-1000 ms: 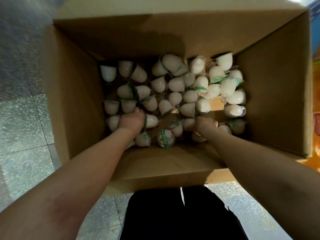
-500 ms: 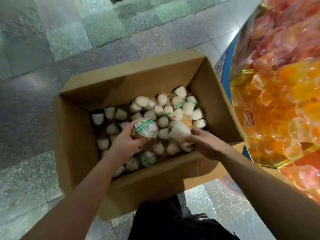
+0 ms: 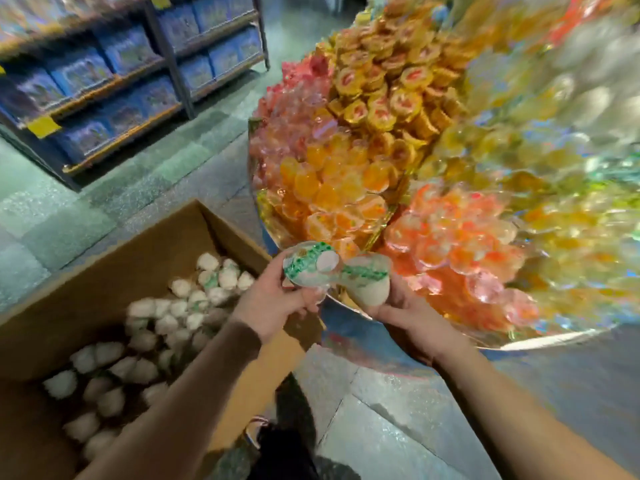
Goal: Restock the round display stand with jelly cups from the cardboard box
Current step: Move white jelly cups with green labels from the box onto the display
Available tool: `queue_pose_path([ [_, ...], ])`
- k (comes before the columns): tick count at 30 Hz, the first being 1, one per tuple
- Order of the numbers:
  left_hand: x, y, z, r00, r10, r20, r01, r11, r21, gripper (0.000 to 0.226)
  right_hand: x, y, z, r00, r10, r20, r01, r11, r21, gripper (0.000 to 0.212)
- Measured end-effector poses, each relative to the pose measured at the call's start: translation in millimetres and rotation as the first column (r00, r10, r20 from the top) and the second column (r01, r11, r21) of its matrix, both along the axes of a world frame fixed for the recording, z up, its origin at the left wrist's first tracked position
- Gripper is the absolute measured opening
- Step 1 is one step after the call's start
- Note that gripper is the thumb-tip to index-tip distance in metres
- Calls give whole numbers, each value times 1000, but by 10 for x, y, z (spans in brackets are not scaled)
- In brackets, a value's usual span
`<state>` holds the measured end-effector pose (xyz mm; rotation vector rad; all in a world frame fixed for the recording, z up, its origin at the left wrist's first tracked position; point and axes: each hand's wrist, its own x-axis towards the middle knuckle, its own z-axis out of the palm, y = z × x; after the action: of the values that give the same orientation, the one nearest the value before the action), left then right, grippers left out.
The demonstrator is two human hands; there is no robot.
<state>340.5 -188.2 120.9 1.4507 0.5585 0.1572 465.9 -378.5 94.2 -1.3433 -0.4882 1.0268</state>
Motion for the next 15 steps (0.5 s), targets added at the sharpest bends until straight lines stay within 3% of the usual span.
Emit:
queue_pose_path([
  [3, 370, -739, 161, 994, -101, 47, 102, 995, -13, 56, 140, -856, 190, 989, -105, 107, 110, 993, -39, 83],
  [7, 855, -1688, 388, 966, -242, 92, 248, 967, -59, 70, 303, -1916, 448, 933, -238, 269, 269, 959, -88, 68],
  [9, 1054, -2124, 499, 942, -315, 116, 326, 941, -91, 80, 371, -2389, 566, 880, -299, 370, 364, 923, -121, 67],
  [15, 1569, -3261, 764, 866, -487, 109, 498, 857, -133, 77, 496, -3577, 787, 717, -415, 559, 594, 784, -180, 63],
])
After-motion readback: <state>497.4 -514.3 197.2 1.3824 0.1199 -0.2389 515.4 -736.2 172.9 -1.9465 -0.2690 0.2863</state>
